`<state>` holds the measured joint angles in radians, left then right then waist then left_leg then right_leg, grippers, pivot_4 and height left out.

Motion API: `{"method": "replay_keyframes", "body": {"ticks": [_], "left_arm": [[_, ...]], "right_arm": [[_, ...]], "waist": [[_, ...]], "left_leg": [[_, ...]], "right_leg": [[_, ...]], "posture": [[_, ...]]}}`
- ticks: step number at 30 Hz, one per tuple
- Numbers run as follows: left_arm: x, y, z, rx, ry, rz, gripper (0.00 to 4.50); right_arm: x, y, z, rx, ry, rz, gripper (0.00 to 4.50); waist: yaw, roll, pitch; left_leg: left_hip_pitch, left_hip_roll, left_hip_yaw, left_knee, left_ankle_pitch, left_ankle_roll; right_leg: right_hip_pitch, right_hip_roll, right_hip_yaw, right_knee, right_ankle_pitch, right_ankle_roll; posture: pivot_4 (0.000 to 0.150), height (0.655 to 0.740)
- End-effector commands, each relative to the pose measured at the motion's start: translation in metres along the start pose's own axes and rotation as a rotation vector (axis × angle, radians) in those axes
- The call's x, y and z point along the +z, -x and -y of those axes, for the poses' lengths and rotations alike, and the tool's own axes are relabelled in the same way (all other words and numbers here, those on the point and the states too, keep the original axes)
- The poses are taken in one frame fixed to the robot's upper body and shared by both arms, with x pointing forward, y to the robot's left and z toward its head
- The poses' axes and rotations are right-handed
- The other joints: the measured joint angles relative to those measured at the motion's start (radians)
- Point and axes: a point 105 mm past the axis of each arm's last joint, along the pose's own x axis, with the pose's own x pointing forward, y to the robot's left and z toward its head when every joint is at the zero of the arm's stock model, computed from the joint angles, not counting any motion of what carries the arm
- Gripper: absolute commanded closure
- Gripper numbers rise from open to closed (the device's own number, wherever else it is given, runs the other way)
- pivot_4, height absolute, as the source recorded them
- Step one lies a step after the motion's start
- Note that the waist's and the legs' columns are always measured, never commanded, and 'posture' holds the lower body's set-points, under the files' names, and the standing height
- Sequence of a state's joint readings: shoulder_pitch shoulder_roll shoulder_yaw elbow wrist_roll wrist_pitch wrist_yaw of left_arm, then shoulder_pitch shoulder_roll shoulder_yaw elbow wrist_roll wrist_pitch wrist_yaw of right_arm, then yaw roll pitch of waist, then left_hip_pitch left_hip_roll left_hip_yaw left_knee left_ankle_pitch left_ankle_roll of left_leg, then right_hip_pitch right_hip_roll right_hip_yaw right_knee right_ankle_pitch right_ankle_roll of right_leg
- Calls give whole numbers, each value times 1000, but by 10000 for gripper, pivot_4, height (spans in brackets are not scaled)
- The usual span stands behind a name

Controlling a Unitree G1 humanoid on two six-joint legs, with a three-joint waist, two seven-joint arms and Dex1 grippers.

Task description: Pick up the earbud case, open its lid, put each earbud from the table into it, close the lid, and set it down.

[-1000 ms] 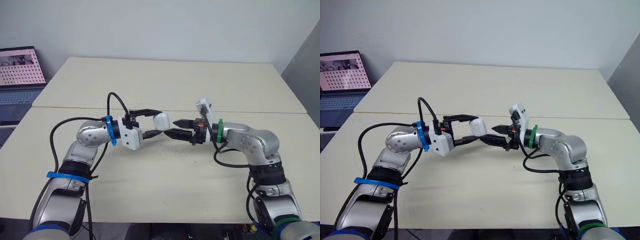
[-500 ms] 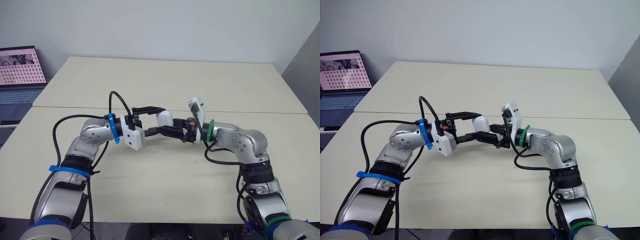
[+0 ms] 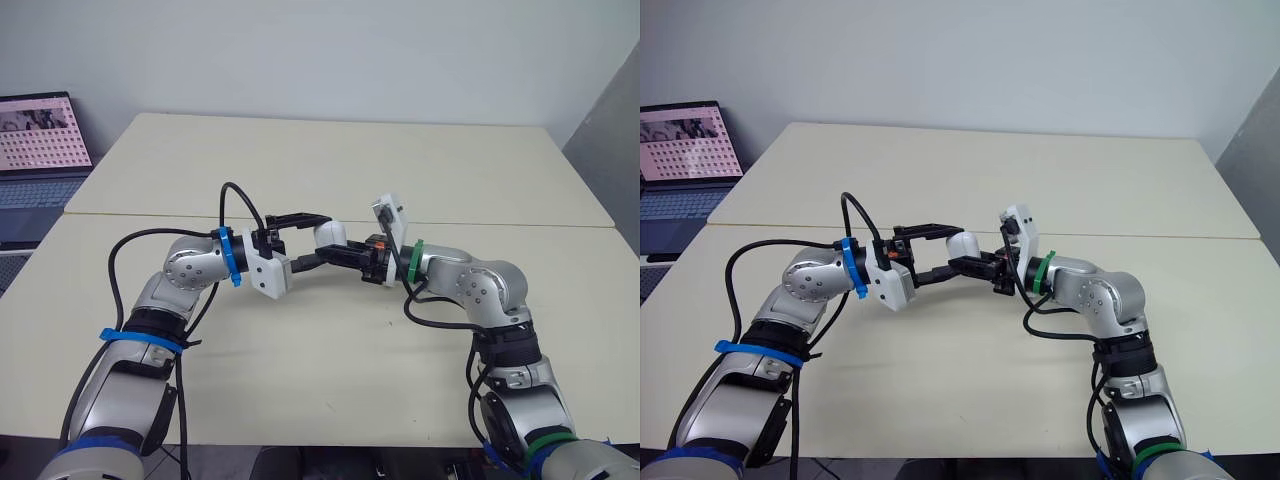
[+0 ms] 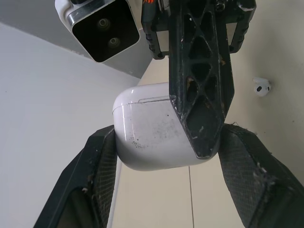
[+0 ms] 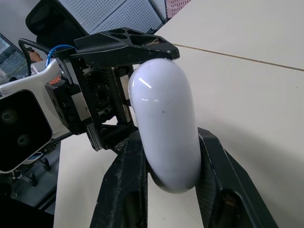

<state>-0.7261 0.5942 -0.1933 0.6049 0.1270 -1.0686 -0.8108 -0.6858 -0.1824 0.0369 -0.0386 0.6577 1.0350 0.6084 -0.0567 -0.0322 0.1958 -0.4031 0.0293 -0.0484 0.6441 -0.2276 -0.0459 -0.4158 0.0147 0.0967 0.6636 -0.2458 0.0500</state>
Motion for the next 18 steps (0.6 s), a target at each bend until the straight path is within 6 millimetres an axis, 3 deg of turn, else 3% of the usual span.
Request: {"method": "replay_keyframes", "body": {"ticks": [1,5,10,13,15,18], "left_arm": [[9,-4,-9,27,-17,47,13763],[9,-1,-10,28,15,50,714],[8,5,-17,16,163,30,291],[3,7,-32,-48,431,-41,291],[1,10,-37,-119,521,-82,291],[2,11,-38,-206,582,-104,6359]], "right_arm": [[19,6,2,-18,40,64,36152],[23,8,2,-27,47,81,36218],[26,14,18,-140,146,75,36218],[21,17,33,-245,398,-15,36218],[16,14,31,-240,547,-75,36218],[10,9,25,-200,666,-126,36218]], "waist": [[0,0,0],[0,0,0],[-1,0,0],[-1,0,0],[-3,0,0],[-7,0,0]], "left_leg": [[0,0,0,0,0,0],[0,0,0,0,0,0],[0,0,0,0,0,0],[-1,0,0,0,0,0],[-4,0,0,1,0,0],[-5,0,0,0,0,0]], "right_leg": [[0,0,0,0,0,0],[0,0,0,0,0,0],[-1,0,0,0,0,0],[-1,0,0,0,-1,2],[-4,0,0,1,-2,3],[-5,1,0,1,-2,3]], "posture": [[1500,7400],[1500,7400],[1500,7400],[1500,7400],[1500,7400],[1500,7400]]}}
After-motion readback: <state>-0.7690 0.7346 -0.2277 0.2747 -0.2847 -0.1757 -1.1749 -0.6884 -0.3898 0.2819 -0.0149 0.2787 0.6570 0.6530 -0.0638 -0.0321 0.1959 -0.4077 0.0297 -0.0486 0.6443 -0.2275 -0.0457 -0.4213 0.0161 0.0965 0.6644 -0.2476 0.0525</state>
